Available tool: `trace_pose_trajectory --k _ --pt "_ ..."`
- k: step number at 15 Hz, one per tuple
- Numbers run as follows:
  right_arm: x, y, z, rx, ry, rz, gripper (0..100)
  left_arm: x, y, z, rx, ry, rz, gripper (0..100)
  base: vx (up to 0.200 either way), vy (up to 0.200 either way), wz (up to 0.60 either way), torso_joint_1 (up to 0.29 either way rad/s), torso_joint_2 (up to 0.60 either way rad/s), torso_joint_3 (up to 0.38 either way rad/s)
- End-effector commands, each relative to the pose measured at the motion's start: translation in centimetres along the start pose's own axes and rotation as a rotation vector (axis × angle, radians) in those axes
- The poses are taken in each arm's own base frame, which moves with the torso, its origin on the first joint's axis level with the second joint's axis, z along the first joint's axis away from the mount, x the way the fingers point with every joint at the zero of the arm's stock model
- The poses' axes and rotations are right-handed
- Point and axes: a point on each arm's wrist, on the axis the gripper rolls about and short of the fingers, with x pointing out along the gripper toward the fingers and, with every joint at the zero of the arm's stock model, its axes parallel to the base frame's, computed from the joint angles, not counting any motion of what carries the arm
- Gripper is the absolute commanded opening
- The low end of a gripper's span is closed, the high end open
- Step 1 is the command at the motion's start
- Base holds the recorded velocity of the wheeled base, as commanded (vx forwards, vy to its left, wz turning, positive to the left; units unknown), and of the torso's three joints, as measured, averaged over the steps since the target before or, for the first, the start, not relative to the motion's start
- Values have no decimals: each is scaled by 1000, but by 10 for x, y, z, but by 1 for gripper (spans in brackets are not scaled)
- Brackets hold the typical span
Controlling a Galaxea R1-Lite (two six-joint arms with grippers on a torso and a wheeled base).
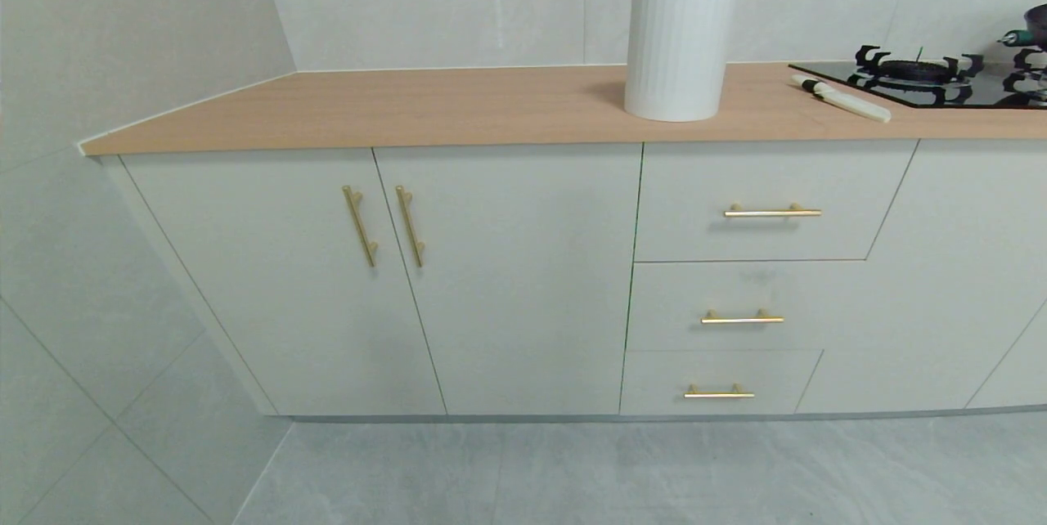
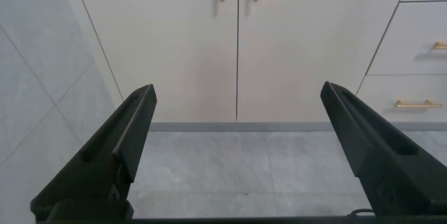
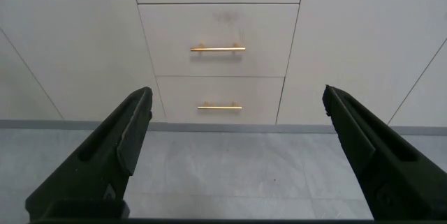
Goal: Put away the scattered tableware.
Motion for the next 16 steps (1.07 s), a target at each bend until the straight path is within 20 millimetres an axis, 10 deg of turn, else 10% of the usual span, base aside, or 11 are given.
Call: trace_pose_trajectory --k 1,16 --pt "0 0 0 0 6 0 100 0 0 0 2 0 -2 100 0 0 0 0 0 0" --pt "0 0 0 0 6 2 100 0 0 0 6 -1 -19 100 160 0 0 2 1 1"
